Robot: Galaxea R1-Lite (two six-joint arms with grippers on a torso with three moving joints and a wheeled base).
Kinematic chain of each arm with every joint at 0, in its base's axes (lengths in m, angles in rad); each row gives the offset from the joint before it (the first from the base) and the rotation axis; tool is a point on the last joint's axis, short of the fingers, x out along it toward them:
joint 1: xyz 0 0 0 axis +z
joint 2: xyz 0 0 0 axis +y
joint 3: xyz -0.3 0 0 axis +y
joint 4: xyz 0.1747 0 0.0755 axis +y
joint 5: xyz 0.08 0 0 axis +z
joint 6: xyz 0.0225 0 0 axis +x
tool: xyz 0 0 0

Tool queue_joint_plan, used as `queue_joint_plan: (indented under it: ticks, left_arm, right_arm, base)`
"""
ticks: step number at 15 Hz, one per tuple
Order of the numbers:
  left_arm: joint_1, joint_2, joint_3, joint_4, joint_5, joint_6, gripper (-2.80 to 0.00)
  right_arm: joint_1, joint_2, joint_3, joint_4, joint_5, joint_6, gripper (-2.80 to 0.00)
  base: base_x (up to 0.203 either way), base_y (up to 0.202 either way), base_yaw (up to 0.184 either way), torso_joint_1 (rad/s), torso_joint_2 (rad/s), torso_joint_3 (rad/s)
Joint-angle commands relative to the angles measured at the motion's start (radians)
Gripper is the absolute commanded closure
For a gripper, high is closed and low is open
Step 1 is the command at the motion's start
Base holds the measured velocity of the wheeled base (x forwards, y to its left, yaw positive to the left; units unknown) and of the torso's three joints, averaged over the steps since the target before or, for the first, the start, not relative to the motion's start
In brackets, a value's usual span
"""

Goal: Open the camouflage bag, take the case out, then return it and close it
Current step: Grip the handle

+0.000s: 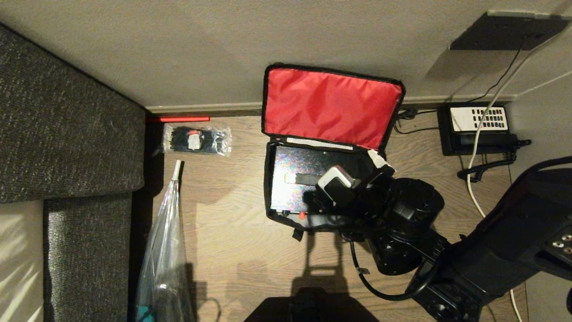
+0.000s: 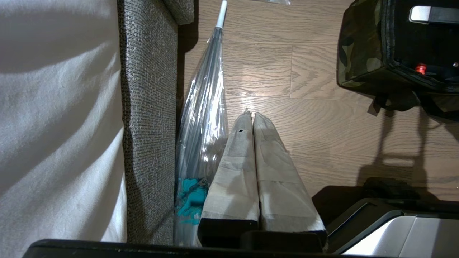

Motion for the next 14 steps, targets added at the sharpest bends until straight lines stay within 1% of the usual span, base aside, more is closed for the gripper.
queue_joint_plan:
  ticks: [1,7,11,14]
  left_arm:
    - [0.001,-0.002,0.003,0.000,0.000,0.000,0.00]
    - [0.001,-0.002,0.003,0.000,0.001,-0.003,0.00]
    - [0.001,-0.002,0.003,0.000,0.000,-0.005,0.00]
    - [0.001,-0.002,0.003,0.000,0.000,0.000,0.00]
  right_arm:
    - [-0.001,0.003,0.019,-0.030,-0.004,-0.006,-2.80]
    - [-0.001,0.012,0.000,-0.026,-0.004,-0.008,-2.80]
    - [-0.001,0.011,0.002,-0.030,-0.004,-0.008,-2.80]
    - [-0.002,0.014,0.005,-0.032,-0.004,-0.006,-2.80]
  base:
    - [0.000,0.000,0.000,0.000,0.00,0.000]
    - [0.000,0.000,0.000,0.000,0.00,0.005]
    - [0.000,0.000,0.000,0.001,0.00,0.157]
    - [0.000,0.000,0.000,0.002,0.00,0.066]
